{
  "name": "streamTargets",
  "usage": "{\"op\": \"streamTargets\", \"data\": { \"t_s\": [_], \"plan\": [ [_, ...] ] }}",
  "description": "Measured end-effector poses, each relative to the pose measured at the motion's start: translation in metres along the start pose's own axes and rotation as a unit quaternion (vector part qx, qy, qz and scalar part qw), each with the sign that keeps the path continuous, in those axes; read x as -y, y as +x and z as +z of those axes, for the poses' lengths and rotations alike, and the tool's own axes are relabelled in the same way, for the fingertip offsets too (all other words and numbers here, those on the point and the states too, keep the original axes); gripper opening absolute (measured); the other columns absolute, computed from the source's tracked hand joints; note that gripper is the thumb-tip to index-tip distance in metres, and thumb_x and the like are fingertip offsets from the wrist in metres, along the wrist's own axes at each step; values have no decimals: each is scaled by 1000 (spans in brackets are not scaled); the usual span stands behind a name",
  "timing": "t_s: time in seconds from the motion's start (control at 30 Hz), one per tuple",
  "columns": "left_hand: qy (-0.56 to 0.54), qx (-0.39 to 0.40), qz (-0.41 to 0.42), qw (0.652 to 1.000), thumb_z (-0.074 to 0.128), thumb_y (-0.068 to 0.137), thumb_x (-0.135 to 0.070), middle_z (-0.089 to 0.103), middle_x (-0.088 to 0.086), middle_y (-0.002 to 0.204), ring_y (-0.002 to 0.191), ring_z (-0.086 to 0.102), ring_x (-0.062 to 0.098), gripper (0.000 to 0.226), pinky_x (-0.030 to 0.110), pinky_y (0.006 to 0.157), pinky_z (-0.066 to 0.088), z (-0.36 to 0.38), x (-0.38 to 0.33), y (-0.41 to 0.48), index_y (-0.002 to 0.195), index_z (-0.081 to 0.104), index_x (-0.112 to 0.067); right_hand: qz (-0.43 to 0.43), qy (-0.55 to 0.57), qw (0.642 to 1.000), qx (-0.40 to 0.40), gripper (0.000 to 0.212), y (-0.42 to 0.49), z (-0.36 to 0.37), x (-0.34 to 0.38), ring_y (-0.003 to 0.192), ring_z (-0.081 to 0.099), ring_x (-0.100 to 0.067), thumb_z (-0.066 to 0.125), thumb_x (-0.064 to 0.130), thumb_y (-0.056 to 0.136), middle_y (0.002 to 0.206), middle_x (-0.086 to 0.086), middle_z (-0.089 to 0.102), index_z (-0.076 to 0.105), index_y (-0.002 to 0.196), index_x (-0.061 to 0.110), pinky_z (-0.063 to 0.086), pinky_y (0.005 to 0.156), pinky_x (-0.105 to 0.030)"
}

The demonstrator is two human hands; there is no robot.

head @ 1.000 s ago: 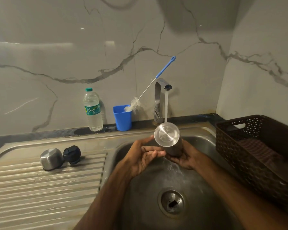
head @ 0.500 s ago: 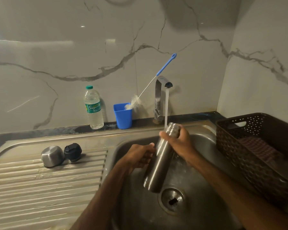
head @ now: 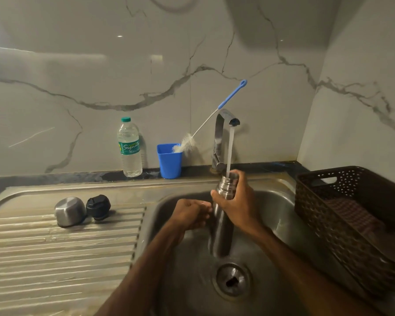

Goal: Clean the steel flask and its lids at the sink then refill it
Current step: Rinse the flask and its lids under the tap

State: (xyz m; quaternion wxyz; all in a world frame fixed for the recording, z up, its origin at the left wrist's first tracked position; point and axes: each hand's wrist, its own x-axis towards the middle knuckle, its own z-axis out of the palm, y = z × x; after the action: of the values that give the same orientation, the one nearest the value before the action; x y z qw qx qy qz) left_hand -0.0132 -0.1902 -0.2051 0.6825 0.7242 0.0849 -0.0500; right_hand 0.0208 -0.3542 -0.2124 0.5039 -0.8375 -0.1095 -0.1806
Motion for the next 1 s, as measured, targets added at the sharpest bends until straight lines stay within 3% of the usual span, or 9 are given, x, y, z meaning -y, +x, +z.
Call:
{"op": "streamTargets", "data": {
  "t_s": [0.1,0.2,0.3,0.43,0.53,0.67,0.77,0.87,1.0],
  "plan": [
    [3,-4,7,1000,65,98,-8,77,14,87,84,70,23,15,35,80,62,2,-1,-1,90,78,-6,9,-43,999,26,77,-4,4,0,94,66,-16,90,43,74,114,0,64,44,134,28,59,78,-32],
    [-14,-2,8,1000,67,97,-9,76,16,90,85,69,25,12,39,85,61,-3,-1,0,94,78,-4,-5,-6,1000,-3,73,-1,6,3,93,67,-14,88,37,77,114,3,64,42,134,30,59,76,-29],
    [-18,-1,7,1000,65,98,-7,77,14,88,83,69,24,14,36,79,61,-2,0,0,94,78,-4,14,-49,998,24,77,-5,4,2,93,67,-16,85,57,69,113,1,65,40,129,37,62,79,-40],
    [-7,9,7,1000,67,97,-9,77,21,98,84,70,23,12,41,86,62,0,0,-2,96,79,-6,-1,-25,1000,-11,73,0,4,3,90,68,-13,88,42,76,111,4,64,41,132,32,62,74,-34],
    [5,7,9,1000,62,99,-7,76,21,98,89,73,30,18,48,93,59,4,3,-2,91,79,-7,7,-99,994,44,73,-5,4,3,92,67,-14,87,50,75,110,5,63,42,129,31,61,77,-35],
    [10,21,-14,1000,58,104,-30,76,17,101,90,71,25,31,43,91,60,2,2,6,106,77,-6,16,-25,1000,-4,70,4,-4,8,89,66,-11,88,38,78,111,4,63,44,132,29,54,66,-19],
    [94,72,-51,992,44,107,-52,76,10,107,103,71,26,49,39,92,54,7,-1,-1,112,74,-13,88,43,995,-9,66,5,-15,3,86,66,-8,88,33,79,112,2,63,47,130,26,48,60,-13],
    [202,103,-62,972,37,103,-67,71,11,115,106,68,27,59,40,91,54,6,0,-7,115,68,-19,200,136,970,-34,63,10,-27,-5,89,68,-14,87,39,78,113,-2,66,51,127,20,56,63,-23],
    [86,147,-103,980,54,87,-75,71,30,110,102,69,42,80,47,86,52,-2,-3,-9,124,67,-5,355,261,897,-20,53,16,-45,-20,95,68,-25,83,41,82,109,-11,66,54,118,17,61,78,-45]
  ]
}}
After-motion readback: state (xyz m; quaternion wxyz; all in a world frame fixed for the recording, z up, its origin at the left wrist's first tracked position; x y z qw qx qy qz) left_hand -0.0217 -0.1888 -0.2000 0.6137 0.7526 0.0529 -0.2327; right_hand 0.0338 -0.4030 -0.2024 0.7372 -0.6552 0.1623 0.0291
